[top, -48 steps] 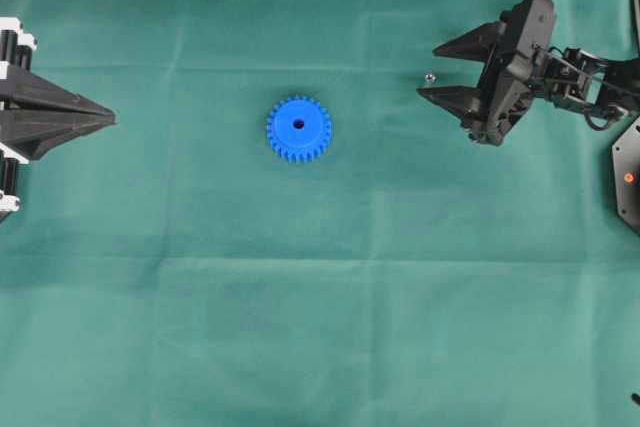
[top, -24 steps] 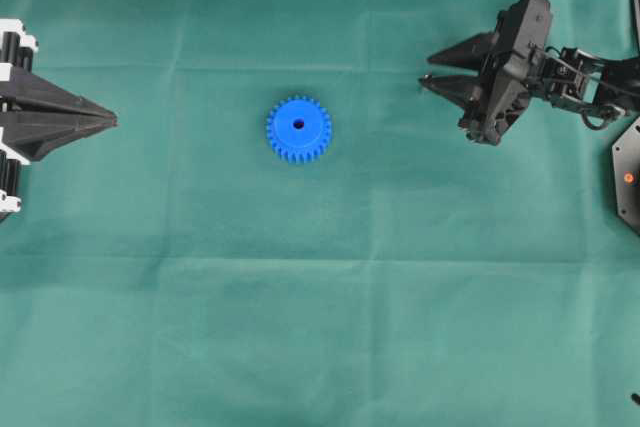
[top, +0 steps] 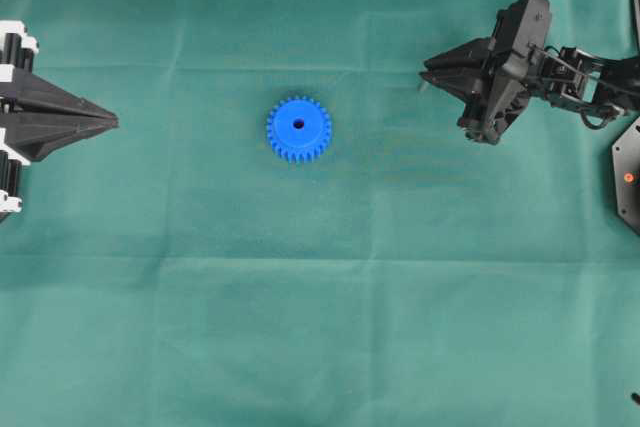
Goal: Insert the shaft placed at a random location into the center hole of the medium gear at another random location.
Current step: 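Close the right gripper on the silver shaft and lift it, then carry the held shaft left toward the blue gear's center hole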
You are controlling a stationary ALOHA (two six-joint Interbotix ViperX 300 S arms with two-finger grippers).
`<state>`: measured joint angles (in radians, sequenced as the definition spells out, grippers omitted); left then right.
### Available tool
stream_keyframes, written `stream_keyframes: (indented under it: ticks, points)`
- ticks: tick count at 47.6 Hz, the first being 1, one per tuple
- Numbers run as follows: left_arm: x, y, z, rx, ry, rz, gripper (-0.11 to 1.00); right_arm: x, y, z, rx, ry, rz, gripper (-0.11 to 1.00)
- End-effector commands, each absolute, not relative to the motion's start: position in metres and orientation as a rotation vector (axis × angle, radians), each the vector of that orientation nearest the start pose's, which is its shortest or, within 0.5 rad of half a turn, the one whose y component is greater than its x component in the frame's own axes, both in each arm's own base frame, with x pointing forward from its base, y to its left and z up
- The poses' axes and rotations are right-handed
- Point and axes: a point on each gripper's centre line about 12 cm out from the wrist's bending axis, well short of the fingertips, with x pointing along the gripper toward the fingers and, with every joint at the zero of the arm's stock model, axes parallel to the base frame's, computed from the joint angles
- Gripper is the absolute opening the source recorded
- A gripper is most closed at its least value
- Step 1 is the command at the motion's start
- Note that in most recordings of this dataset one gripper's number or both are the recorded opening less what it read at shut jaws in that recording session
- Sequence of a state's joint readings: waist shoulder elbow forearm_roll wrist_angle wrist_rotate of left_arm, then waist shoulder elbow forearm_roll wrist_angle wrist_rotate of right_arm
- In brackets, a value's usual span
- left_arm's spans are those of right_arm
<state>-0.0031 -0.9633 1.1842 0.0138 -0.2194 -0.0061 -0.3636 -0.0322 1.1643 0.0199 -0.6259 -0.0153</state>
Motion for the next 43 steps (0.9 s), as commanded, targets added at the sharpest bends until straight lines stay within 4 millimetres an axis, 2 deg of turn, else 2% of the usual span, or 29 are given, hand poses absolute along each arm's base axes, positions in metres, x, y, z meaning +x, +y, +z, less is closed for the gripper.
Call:
stream_keyframes:
  ticks: [1,6,24,34,43]
  points:
    - [0.202,-0.001,0.292,0.009,-0.025,-0.008,0.00,0.269,-0.103,0.112,0.080,0.470,-0.365,0.13]
    - [0.202,-0.001,0.292,0.009,-0.025,-0.007,0.00,0.272,-0.104,0.124,0.082,0.473,-0.364,0.13]
    - [0.201,-0.001,0.291,0.010,-0.017,-0.008,0.00,0.265,-0.096,0.190,0.063,0.438,-0.340,0.13]
    - [0.202,-0.001,0.290,0.010,-0.011,-0.008,0.00,0.265,-0.094,0.190,0.062,0.446,-0.335,0.13]
    - [0.202,-0.001,0.290,0.009,-0.009,-0.008,0.00,0.280,-0.091,0.190,0.059,0.449,-0.310,0.13]
